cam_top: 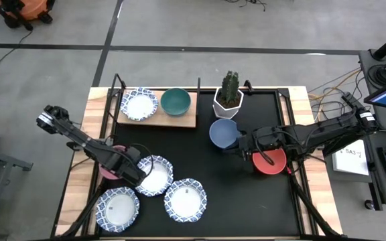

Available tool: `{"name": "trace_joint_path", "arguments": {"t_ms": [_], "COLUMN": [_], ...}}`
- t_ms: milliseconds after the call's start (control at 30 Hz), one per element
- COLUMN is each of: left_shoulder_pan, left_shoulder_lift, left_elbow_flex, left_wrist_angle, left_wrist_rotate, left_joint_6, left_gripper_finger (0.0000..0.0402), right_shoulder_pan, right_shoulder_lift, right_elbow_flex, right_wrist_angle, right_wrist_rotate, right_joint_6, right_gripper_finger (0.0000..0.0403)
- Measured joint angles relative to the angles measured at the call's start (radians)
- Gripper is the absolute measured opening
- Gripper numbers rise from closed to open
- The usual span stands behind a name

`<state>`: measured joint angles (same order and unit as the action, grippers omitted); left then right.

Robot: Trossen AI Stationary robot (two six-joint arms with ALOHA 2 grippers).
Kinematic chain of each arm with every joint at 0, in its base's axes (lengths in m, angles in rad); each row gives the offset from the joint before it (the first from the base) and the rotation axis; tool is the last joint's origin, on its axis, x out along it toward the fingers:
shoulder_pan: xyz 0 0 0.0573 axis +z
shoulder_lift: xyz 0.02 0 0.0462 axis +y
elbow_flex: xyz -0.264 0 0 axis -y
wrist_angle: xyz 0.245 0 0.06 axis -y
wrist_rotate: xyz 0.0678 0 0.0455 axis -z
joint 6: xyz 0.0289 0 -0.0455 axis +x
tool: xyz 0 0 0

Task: Place and stack bowls onto a shelf
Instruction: Stack the pink bowl on top of the green bowl on the shelf

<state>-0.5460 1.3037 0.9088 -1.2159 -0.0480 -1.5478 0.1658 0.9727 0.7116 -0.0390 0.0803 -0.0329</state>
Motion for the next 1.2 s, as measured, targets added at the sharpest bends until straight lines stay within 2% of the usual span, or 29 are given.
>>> {"name": "trace_joint_path", "arguments": {"t_ms": [133,267,367,600,700,833,933,1000,1133,1200], "left_shoulder_pan": [0.0,0.0,0.0,0.033,0.087,0.215,0.339,0.433,0.617,0.701], "left_shoulder_lift": [0.0,0.01,0.033,0.104,0.116,0.11,0.106,0.11,0.123,0.128], "left_elbow_flex": [0.088,0.19,0.274,0.445,0.481,0.478,0.458,0.446,0.415,0.398], "left_wrist_angle": [-0.053,-0.052,-0.051,-0.043,-0.016,0.061,0.117,0.18,0.331,0.379], "left_wrist_rotate": [-0.069,-0.189,-0.32,-0.697,-0.78,-0.782,-0.726,-0.653,-0.408,-0.327], "left_joint_6": [0.104,0.275,0.439,0.909,1.094,1.305,1.46,1.562,1.776,1.841], "left_gripper_finger": [0.0,0.0,0.0,0.0,0.0,0.0,0.0,0.0,0.0,0.0], "right_shoulder_pan": [0.0,0.0,0.0,0.0,0.0,0.0,0.0,0.0,0.0,0.0], "right_shoulder_lift": [0.008,0.011,0.011,0.011,0.011,0.011,0.011,0.011,0.011,0.011], "right_elbow_flex": [-0.002,-0.002,-0.003,-0.003,-0.003,-0.003,-0.003,-0.003,-0.003,-0.003], "right_wrist_angle": [0.003,0.007,-0.008,-0.008,-0.008,-0.008,-0.009,-0.009,-0.01,-0.011], "right_wrist_rotate": [0.0,0.0,0.0,0.0,0.0,-0.001,-0.001,-0.001,0.0,-0.001], "right_joint_6": [-0.031,-0.031,-0.031,-0.045,-0.054,-0.063,-0.076,-0.084,-0.099,-0.1], "right_gripper_finger": [0.0009,0.0009,0.0009,0.0009,0.0009,0.0009,0.0009,0.0009,0.0009,0.0009]}}
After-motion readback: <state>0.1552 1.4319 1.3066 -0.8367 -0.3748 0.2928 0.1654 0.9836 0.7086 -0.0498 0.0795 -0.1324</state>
